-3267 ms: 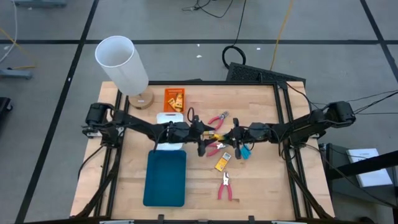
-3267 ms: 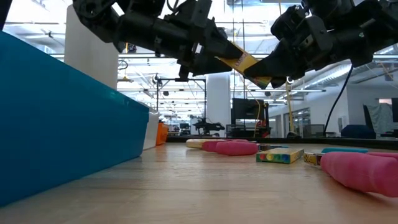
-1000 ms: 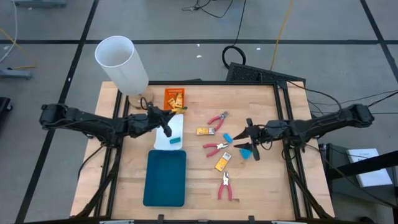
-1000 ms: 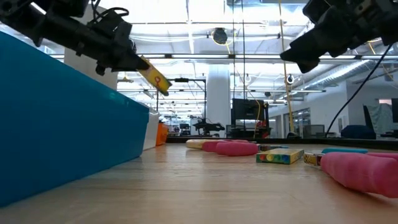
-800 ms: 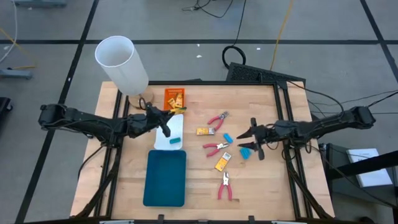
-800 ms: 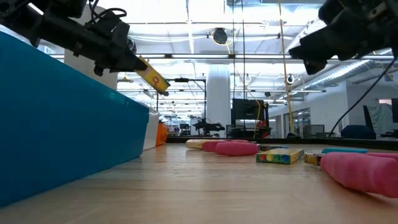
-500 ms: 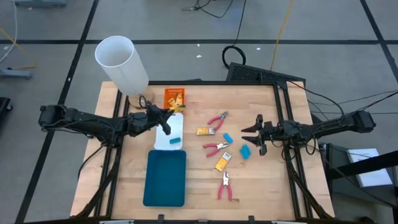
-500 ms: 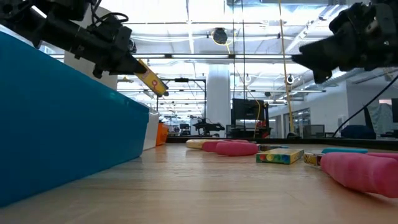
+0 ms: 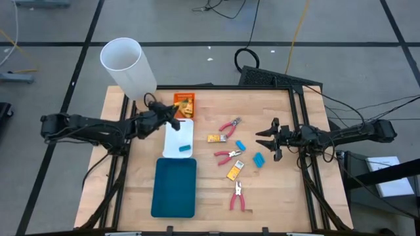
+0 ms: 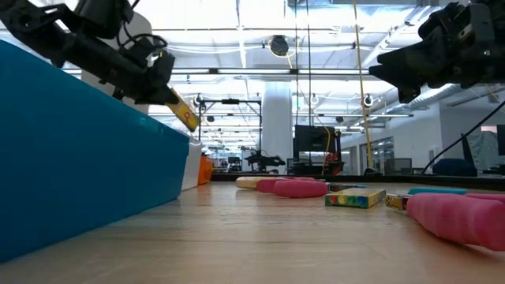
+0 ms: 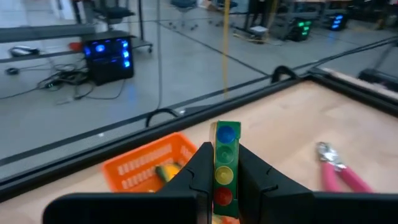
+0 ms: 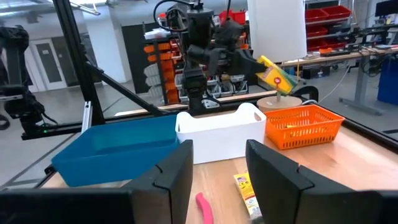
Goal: Pick & Place School Supplies
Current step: Put the yellow crayon box into the orange bin
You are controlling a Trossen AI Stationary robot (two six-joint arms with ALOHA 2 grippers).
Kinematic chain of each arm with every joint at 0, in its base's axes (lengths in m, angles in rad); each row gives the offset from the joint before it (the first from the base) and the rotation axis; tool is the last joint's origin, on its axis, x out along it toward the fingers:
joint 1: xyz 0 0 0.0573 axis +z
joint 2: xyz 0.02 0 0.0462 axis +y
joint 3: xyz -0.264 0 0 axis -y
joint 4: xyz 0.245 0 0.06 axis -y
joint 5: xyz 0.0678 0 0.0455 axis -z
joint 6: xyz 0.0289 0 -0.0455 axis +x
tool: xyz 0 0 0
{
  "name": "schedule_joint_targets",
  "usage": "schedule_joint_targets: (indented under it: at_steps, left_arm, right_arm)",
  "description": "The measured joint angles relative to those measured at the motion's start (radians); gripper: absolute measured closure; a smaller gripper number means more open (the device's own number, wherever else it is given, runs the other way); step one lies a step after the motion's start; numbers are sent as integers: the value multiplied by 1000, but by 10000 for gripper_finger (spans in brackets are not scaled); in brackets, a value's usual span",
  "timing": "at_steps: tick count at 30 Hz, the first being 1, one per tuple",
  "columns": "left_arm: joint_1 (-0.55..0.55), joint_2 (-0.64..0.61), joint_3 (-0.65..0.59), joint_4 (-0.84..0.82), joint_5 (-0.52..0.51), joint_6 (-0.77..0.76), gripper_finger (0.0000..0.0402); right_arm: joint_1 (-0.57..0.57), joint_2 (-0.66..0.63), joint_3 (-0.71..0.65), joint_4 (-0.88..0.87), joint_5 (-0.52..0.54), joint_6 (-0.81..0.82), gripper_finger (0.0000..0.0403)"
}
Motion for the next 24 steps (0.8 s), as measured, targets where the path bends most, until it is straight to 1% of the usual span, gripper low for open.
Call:
schedule_joint_targets:
  at_steps: [3, 7, 11, 19, 24]
  left_arm:
    - [35, 26, 0, 4, 1, -17, 370]
    - [70, 91, 0, 25, 2, -56, 370]
    - [99, 160, 0, 82, 3, -82, 370]
    - [130, 263, 1, 190, 5, -108, 370]
    - [144, 292, 6, 193, 4, -134, 358]
  right_arm:
    - [0, 0, -1, 0, 0, 1, 264]
    - [0, 0, -1, 0, 0, 2, 264]
    - [0, 0, -1, 1, 0, 0, 264]
    - [0, 0, -2, 1, 1, -1, 264]
    - [0, 0, -2, 4, 1, -1, 264]
